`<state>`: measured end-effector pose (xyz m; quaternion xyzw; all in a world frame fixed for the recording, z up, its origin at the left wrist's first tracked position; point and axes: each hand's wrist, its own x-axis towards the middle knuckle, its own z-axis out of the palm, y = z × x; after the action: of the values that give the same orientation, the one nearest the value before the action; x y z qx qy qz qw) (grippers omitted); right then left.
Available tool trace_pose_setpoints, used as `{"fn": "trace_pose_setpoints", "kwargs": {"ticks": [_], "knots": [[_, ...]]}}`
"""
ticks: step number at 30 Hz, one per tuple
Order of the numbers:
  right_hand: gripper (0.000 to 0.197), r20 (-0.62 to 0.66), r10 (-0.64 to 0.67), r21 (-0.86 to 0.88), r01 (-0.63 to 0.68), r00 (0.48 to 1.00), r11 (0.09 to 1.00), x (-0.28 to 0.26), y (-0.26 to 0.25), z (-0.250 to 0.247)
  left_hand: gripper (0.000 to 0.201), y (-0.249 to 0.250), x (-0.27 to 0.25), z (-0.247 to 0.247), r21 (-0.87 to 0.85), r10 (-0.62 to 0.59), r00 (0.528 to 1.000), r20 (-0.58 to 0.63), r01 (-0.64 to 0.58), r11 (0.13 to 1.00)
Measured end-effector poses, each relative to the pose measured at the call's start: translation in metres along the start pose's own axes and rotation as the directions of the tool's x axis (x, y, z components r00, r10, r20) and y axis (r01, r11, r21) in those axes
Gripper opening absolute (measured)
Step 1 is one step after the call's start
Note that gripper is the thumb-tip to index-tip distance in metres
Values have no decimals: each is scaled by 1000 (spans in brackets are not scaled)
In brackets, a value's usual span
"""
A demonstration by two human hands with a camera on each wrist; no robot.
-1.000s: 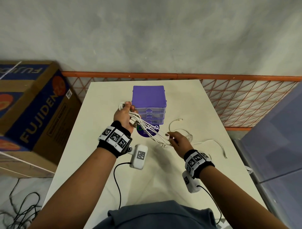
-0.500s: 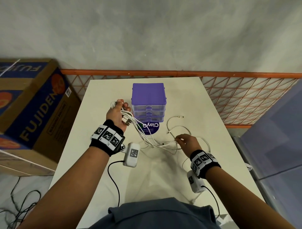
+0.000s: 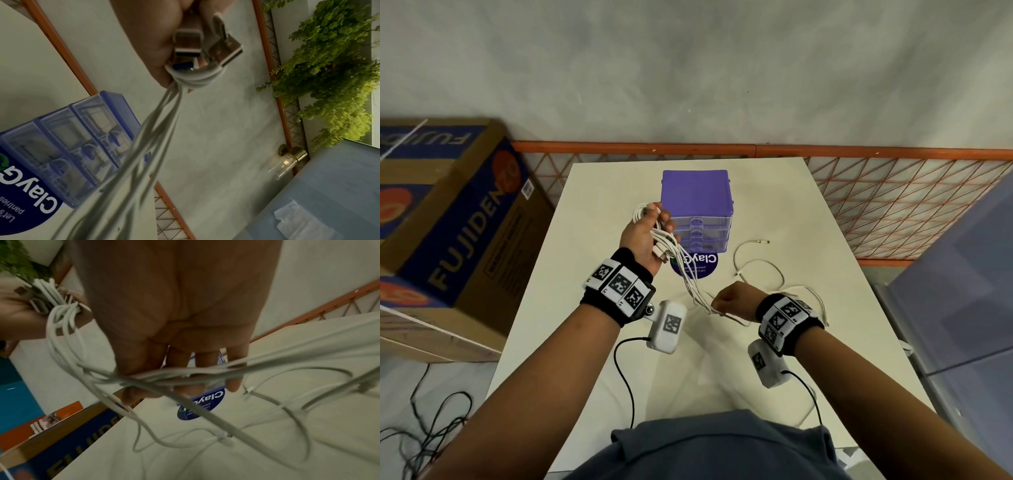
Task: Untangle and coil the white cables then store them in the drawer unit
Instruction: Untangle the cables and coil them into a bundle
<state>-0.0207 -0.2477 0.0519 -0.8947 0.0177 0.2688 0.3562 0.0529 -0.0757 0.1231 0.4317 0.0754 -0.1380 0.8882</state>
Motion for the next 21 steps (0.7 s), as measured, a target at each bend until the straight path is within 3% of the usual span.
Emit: {"fn": "trace_pose_setpoints", "kwargs": {"ticks": [6, 10, 13, 15, 16, 18, 21], "knots": [[24, -180, 7, 115, 13, 984, 993, 3, 14, -14, 29, 3, -2, -5, -42, -15, 999, 32, 17, 999], [48, -11, -28, 74, 29, 1000, 997, 0, 12, -12, 29, 1, -4, 4, -29, -21, 993, 116, 24, 999], [34, 144, -16, 149, -6, 989, 989, -1, 8, -4, 28, 1, -6, 11, -21, -24, 988, 155, 27, 999], [43, 215, -47, 200, 3, 976, 980, -2, 9, -2, 28, 3, -5, 12, -16, -16, 987, 161, 19, 1000], [37, 231, -66, 203, 18, 971, 979, -3, 11, -2, 29, 5, -4, 11, -15, -10, 987, 159, 12, 1000], [26, 187, -104, 200, 65, 977, 978, -2, 18, -5, 29, 11, -2, 9, -30, 9, 989, 149, -5, 1000], [21, -89, -86, 234, 105, 992, 967, -1, 30, -15, 30, 25, 2, 5, -73, 65, 994, 84, -59, 996]]}}
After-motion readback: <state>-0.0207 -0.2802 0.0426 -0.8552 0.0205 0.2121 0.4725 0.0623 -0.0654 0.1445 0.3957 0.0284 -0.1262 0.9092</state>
